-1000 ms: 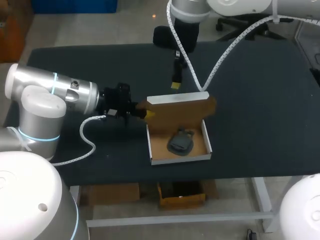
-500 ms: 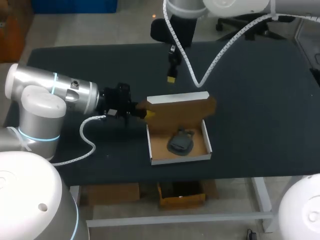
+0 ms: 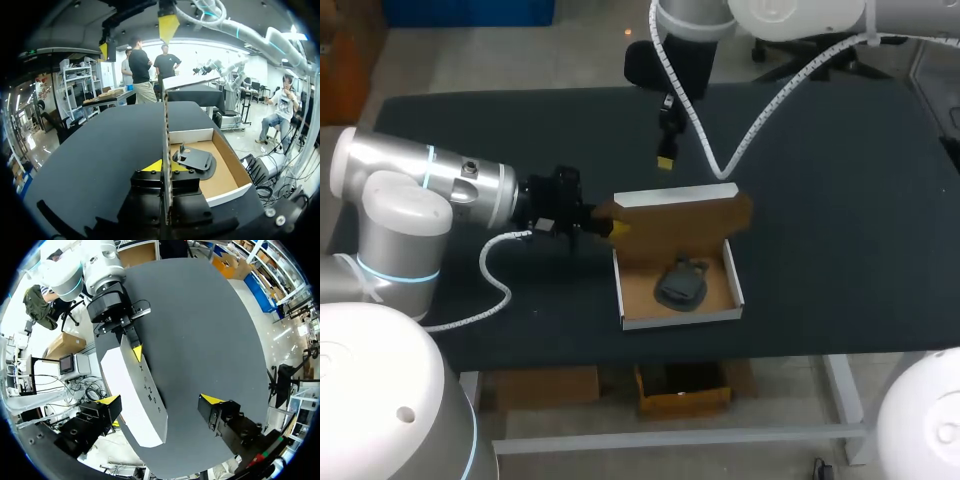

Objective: Assemble the packaging by folding the flat box into shape, placing the metal phone stand inside, and closing the box properly

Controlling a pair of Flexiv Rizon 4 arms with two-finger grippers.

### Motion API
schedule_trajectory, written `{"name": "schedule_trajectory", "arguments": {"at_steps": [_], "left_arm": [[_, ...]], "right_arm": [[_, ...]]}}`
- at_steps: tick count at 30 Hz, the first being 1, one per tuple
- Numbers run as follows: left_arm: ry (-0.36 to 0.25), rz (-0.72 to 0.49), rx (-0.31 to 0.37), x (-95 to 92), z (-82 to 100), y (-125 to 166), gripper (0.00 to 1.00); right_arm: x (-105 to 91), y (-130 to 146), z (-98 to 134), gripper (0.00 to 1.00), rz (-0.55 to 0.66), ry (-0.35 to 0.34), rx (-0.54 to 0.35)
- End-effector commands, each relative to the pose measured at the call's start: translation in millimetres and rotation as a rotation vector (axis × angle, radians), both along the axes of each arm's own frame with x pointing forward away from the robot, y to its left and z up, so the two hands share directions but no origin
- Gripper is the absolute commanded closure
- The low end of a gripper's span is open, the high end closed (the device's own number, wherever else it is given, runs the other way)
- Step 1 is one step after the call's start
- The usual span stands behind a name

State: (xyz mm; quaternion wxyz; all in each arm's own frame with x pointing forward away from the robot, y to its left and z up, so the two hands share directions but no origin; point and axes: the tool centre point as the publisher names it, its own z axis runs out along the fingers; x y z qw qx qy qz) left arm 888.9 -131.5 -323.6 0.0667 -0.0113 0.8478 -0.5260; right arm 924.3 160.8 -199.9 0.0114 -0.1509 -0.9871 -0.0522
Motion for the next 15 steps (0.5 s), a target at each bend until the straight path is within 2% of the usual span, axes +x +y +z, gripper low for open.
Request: {"name": "schedule_trajectory", "arguments": {"at_steps": [1,8,15], "left_arm": [[-0.029,0.007,0.020,-4.1,0.0,-1.8,1.00],[-0.105,-0.005,0.071,-14.1,-0.2,-1.2,1.00],[-0.179,-0.015,0.085,-24.7,-3.5,-0.7,1.00]], "right_arm": [[4.0,4.9,-0.1,0.00,-0.041,0.022,-0.020],[1.6,-1.3,0.0,0.00,-0.142,0.049,-0.001],[-3.5,-8.4,-6.0,0.00,-0.312,0.132,0.009]]}}
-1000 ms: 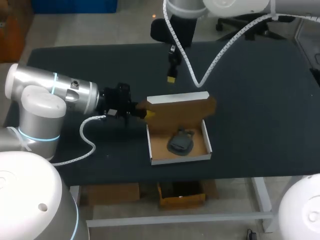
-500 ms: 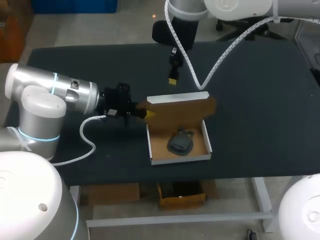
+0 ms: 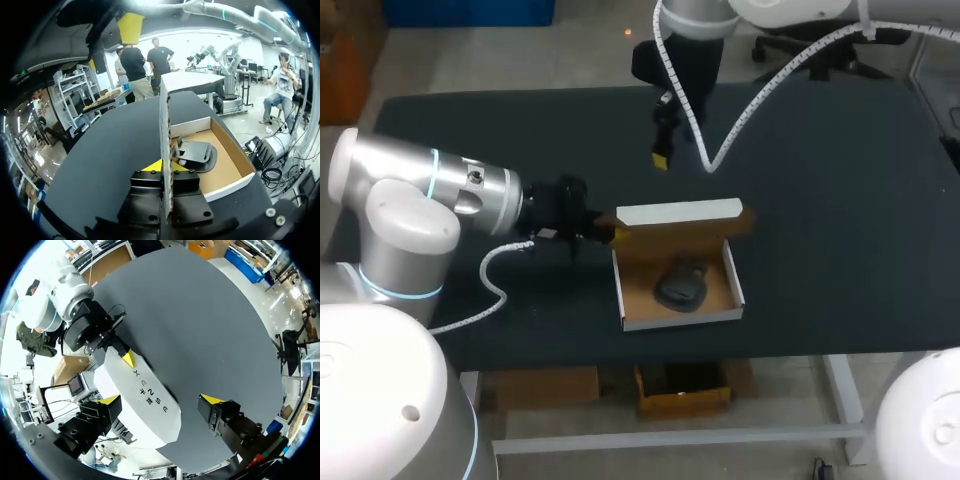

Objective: Assemble the packaging by folding the flat box into shape, placing the metal phone stand inside, and closing the box properly

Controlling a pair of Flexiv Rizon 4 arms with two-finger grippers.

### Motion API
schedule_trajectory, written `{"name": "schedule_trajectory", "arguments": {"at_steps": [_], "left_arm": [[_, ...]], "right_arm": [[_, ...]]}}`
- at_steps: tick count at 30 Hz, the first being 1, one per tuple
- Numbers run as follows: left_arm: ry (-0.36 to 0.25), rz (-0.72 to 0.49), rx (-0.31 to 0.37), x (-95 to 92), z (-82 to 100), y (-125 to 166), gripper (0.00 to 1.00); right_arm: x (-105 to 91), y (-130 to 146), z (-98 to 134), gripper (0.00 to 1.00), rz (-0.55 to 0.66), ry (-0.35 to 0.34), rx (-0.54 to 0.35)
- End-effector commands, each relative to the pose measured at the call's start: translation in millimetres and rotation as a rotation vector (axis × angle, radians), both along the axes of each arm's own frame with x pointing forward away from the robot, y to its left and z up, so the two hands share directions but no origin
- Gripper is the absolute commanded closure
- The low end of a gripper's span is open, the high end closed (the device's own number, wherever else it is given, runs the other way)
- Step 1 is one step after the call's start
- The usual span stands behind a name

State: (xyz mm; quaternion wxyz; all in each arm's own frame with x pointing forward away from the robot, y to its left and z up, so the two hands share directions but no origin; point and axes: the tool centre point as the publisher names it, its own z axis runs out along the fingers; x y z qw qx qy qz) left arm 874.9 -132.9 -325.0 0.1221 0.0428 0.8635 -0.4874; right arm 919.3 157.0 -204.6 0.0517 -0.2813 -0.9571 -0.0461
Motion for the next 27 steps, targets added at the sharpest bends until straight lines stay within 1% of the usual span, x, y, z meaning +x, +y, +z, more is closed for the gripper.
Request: {"name": "schedule_trajectory", "arguments": {"at_steps": [1,3,4,5,6,7,9,13,16,18,19,20,22,23,24,25,27], "left_arm": [[-0.044,0.014,-0.006,-12.1,-2.7,0.9,1.00],[-0.065,0.013,-0.006,-14.3,-3.8,1.1,1.00],[-0.078,0.011,-0.004,-15.0,-4.4,1.1,1.00],[-0.091,0.016,-0.001,-15.8,-4.8,1.1,1.00],[-0.100,0.013,-0.001,-16.3,-5.3,1.2,1.00],[-0.109,0.009,0.003,-17.1,-5.9,1.1,1.00],[-0.134,-0.001,0.002,-18.4,-7.0,0.6,1.00],[-0.177,-0.014,0.005,-20.1,-9.2,-0.5,1.00],[-0.215,-0.026,0.009,-21.0,-11.4,-1.8,1.00],[-0.242,-0.031,0.025,-21.4,-12.8,-2.8,1.00],[-0.248,-0.041,0.018,-21.4,-13.4,-3.3,1.00],[-0.264,-0.039,0.030,-21.4,-14.0,-3.6,1.00],[-0.276,-0.048,0.028,-21.0,-15.4,-4.4,1.00],[-0.294,-0.047,0.043,-20.3,-16.1,-4.8,1.00],[-0.299,-0.053,0.040,-20.0,-16.5,-5.2,1.00],[-0.309,-0.051,0.049,-19.9,-16.9,-5.5,1.00],[-0.314,-0.052,0.054,-19.9,-17.3,-5.9,1.00]], "right_arm": [[1.1,-6.0,-2.0,0.00,-0.062,0.042,0.031],[0.2,-8.9,-4.1,0.00,-0.119,0.074,0.034],[-0.5,-9.9,-4.9,0.00,-0.131,0.081,0.055],[-1.6,-11.5,-5.4,0.00,-0.162,0.094,0.057],[-1.7,-12.7,-6.7,0.00,-0.183,0.118,0.063],[-2.6,-13.5,-7.5,0.00,-0.198,0.123,0.081],[-4.3,-16.2,-9.4,0.00,-0.245,0.162,0.084],[-8.2,-19.8,-11.3,0.00,-0.298,0.214,0.122],[-12.6,-21.7,-11.8,0.00,-0.339,0.225,0.102],[-15.3,-23.3,-11.7,0.00,-0.360,0.232,0.094],[-16.8,-24.3,-11.9,0.00,-0.376,0.237,0.094],[-17.9,-25.3,-12.0,0.00,-0.390,0.244,0.092],[-19.6,-27.7,-12.4,0.00,-0.421,0.254,0.087],[-20.5,-29.4,-12.4,0.00,-0.435,0.260,0.091],[-21.7,-31.0,-12.0,0.00,-0.449,0.259,0.092],[-23.4,-32.6,-11.2,0.00,-0.478,0.231,0.073],[-23.4,-32.6,-11.2,0.00,-0.478,0.231,0.073]]}}
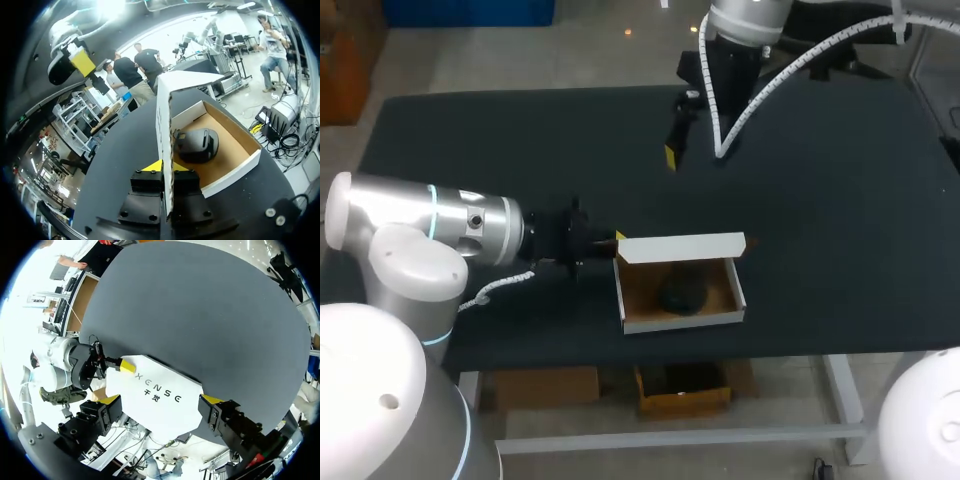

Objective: Assemble the packaging by folding the flat box into shape, placing the metal phone stand inside, and closing the box properly

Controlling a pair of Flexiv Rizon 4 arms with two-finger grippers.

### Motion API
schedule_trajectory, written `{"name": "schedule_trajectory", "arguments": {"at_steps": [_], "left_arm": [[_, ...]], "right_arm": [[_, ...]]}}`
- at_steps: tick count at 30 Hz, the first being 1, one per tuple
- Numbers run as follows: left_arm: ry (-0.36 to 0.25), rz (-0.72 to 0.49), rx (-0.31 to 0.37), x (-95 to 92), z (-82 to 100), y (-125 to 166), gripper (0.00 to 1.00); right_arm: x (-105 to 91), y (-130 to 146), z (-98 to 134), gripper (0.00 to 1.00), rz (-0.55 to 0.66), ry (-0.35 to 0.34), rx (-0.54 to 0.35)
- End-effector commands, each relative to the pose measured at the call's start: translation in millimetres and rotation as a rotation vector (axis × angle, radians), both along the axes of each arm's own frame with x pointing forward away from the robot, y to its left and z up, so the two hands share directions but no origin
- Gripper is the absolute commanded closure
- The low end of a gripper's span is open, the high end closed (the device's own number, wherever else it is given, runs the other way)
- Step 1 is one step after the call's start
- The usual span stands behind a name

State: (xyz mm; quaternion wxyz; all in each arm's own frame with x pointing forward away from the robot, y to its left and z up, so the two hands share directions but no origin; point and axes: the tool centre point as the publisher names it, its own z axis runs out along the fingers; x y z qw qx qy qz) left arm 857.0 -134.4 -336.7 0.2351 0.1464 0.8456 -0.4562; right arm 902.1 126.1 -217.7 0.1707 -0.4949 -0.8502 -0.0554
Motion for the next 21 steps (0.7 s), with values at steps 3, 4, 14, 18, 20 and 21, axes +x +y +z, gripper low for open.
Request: {"name": "schedule_trajectory", "arguments": {"at_steps": [3,4,14,18,20,21], "left_arm": [[-0.010,0.010,0.000,-2.0,-5.7,-4.4,1.00],[-0.010,0.010,0.000,-2.0,-5.7,-4.4,1.00],[-0.010,0.010,0.000,-2.0,-5.7,-4.4,1.00],[-0.010,0.010,0.000,-2.0,-5.7,-4.4,1.00],[-0.010,0.010,0.000,-2.0,-5.7,-4.4,1.00],[-0.010,0.010,0.000,-2.0,-5.7,-4.4,1.00]], "right_arm": [[-6.1,-1.7,2.0,0.00,-0.014,-0.023,-0.008],[-6.1,-1.7,2.0,0.00,-0.014,-0.023,-0.008],[-6.1,-1.7,2.0,0.00,-0.014,-0.023,-0.008],[2.6,5.1,4.0,0.00,-0.105,0.069,0.015],[1.9,5.1,2.0,0.00,-0.118,0.115,0.034],[1.8,3.8,0.2,0.00,-0.149,0.143,0.036]]}}
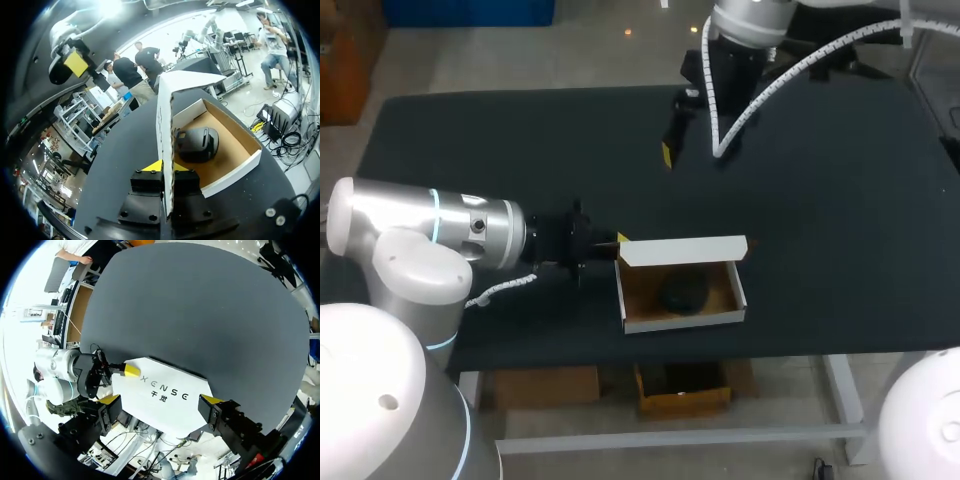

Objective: Assemble the packaging by folding the flat box into shape, placing the metal phone stand inside, and closing the box properly

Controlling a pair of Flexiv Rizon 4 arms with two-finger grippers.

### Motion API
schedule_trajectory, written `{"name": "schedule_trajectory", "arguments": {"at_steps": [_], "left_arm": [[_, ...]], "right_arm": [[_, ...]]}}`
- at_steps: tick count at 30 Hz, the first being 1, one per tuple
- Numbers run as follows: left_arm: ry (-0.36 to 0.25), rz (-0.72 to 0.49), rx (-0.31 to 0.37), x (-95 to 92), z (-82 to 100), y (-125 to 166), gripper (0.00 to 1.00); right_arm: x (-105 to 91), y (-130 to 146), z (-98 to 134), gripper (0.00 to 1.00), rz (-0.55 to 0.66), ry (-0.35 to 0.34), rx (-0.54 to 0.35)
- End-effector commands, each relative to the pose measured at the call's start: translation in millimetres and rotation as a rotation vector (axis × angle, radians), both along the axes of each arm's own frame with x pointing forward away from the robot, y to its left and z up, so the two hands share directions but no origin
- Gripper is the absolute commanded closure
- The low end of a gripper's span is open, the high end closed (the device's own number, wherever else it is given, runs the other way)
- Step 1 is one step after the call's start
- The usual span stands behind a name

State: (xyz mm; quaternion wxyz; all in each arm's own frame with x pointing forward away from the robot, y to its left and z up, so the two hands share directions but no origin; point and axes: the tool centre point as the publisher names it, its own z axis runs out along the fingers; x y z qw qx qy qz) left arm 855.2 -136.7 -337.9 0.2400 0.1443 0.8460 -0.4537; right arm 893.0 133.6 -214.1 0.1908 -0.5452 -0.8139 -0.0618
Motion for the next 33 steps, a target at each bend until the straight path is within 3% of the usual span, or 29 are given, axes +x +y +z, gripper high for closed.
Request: {"name": "schedule_trajectory", "arguments": {"at_steps": [1,6,11,19,25,33], "left_arm": [[-0.003,0.001,-0.002,-0.2,-4.4,-2.1,1.00],[-0.003,0.001,-0.002,-0.2,-4.4,-2.1,1.00],[-0.053,0.003,-0.006,-3.5,-8.6,-1.4,1.00],[-0.116,-0.002,0.019,-7.5,-12.0,-4.1,1.00],[-0.149,-0.011,0.024,-9.8,-15.3,-6.6,1.00],[-0.167,-0.026,0.037,-10.0,-17.6,-9.0,1.00]], "right_arm": [[11.1,-5.2,-5.3,0.00,-0.036,0.113,0.019],[6.3,-15.3,-15.1,0.00,-0.124,0.216,0.014],[-0.8,-26.1,-22.9,0.00,-0.198,0.271,-0.001],[-15.8,-38.6,-32.1,0.00,-0.257,0.316,0.006],[-24.2,-46.0,-41.1,0.00,-0.294,0.390,0.037],[-24.2,-46.0,-41.1,0.00,-0.294,0.390,0.037]]}}
